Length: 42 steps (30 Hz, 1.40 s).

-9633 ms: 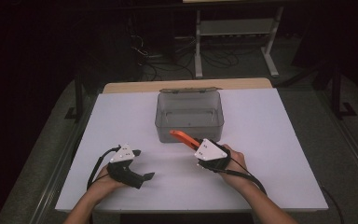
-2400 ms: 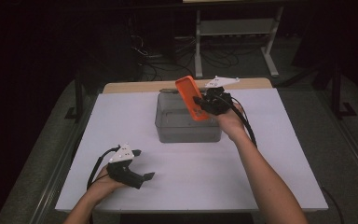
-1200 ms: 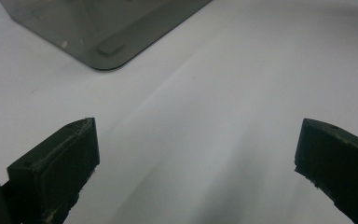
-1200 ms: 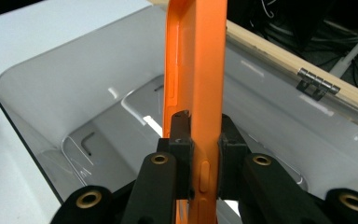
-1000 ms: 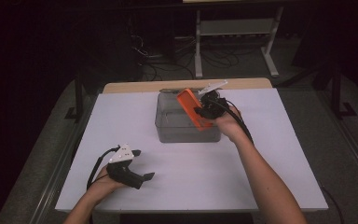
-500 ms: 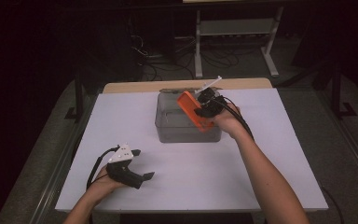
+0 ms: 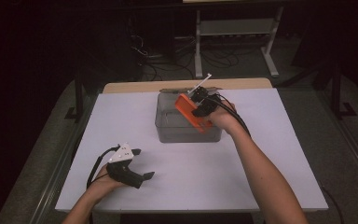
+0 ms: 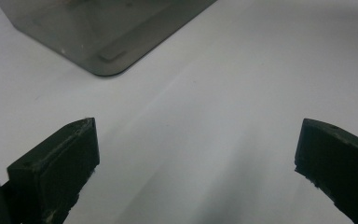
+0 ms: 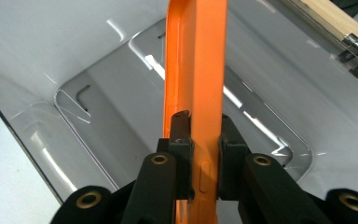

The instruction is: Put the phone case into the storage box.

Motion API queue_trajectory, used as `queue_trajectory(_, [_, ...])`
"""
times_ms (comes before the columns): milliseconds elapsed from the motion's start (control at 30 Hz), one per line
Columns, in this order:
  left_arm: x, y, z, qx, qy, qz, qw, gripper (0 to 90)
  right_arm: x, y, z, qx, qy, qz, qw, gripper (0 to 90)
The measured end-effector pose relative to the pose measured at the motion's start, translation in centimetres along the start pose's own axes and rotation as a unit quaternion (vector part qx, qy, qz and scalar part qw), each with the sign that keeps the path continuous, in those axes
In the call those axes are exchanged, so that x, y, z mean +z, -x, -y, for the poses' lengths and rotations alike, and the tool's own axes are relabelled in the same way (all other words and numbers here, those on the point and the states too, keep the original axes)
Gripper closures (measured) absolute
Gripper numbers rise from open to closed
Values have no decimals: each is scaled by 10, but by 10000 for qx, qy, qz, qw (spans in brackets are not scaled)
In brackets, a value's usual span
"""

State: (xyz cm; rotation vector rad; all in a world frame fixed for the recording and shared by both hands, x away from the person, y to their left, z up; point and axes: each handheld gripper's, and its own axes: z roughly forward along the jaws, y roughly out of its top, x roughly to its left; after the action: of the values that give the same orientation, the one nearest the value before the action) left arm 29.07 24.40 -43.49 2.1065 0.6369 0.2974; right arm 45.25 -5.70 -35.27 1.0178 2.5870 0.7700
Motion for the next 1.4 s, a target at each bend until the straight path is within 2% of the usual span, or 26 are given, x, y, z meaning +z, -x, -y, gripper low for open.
queue_trajectory(333, [1,-2,-2,87,75,46,9999,0,8,0,-10,-49,-409,41,9991,784])
queue_trajectory(667, [2,0,-3,141,41,106,9998,0,16,2,-21,66,-903,51,9959,784])
queue_trajectory(833, [2,1,-2,98,55,110,9999,0,20,4,-21,221,-1064,20,9941,783])
queue_trajectory(1100, [2,1,-2,72,47,107,9999,0,20,10,-20,526,-1091,14,9926,784])
queue_trajectory(1400, [-1,-2,-1,15,13,-39,10000,0,19,16,-18,944,-1143,79,9889,784])
